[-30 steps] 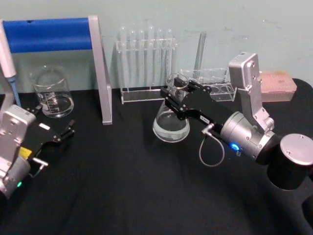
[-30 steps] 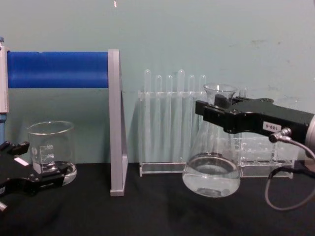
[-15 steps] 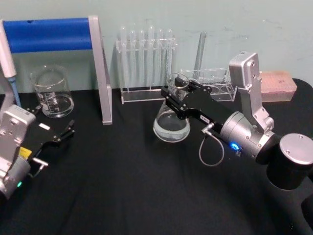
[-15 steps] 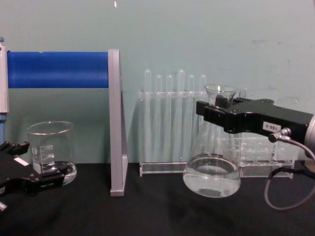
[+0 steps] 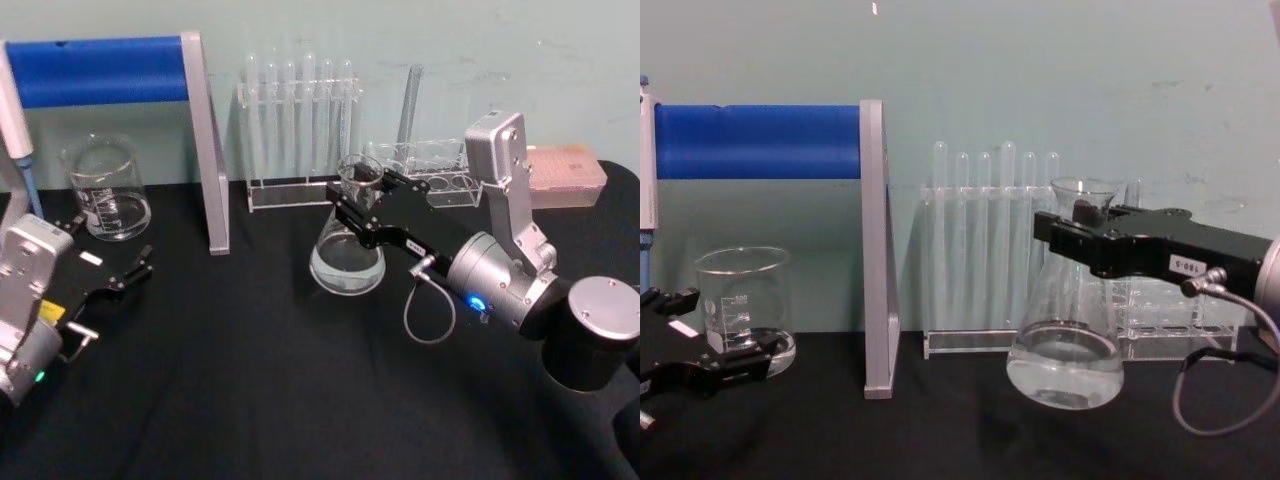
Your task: Grasp the erlenmeyer flask with one hand, shake it three times, then place it back.
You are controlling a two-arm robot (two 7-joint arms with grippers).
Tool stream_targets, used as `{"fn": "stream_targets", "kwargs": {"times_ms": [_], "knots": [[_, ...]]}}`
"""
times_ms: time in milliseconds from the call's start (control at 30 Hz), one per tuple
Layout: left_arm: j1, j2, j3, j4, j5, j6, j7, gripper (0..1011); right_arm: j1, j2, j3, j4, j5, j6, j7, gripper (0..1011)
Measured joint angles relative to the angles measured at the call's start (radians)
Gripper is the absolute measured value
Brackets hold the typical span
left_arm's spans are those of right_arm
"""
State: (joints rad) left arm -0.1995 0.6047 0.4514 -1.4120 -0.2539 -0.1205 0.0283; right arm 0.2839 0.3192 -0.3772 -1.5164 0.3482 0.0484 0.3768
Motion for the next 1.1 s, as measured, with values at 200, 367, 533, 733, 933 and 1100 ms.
{"fn": "stream_targets", "kwargs": {"times_ms": [200, 367, 533, 733, 933, 1100], "knots": [[0.0, 0.0, 0.0, 0.0, 0.0, 0.0, 0.0, 1001, -0.003, 0.001, -0.001, -0.001, 0.002, 0.0, 0.0, 449], [0.0, 0.0, 0.0, 0.0, 0.0, 0.0, 0.0, 1001, -0.003, 0.0, -0.004, -0.001, 0.002, 0.0, 0.002, 450], [0.0, 0.0, 0.0, 0.0, 0.0, 0.0, 0.0, 1001, -0.005, 0.001, -0.014, -0.003, 0.003, 0.0, 0.013, 450], [0.0, 0.0, 0.0, 0.0, 0.0, 0.0, 0.0, 1001, -0.014, 0.004, -0.047, -0.024, 0.008, 0.003, 0.045, 450], [0.0, 0.0, 0.0, 0.0, 0.0, 0.0, 0.0, 1001, -0.025, 0.008, -0.087, -0.055, 0.018, 0.009, 0.075, 450], [0.0, 0.0, 0.0, 0.0, 0.0, 0.0, 0.0, 1001, -0.031, 0.012, -0.117, -0.076, 0.025, 0.015, 0.094, 450]]}}
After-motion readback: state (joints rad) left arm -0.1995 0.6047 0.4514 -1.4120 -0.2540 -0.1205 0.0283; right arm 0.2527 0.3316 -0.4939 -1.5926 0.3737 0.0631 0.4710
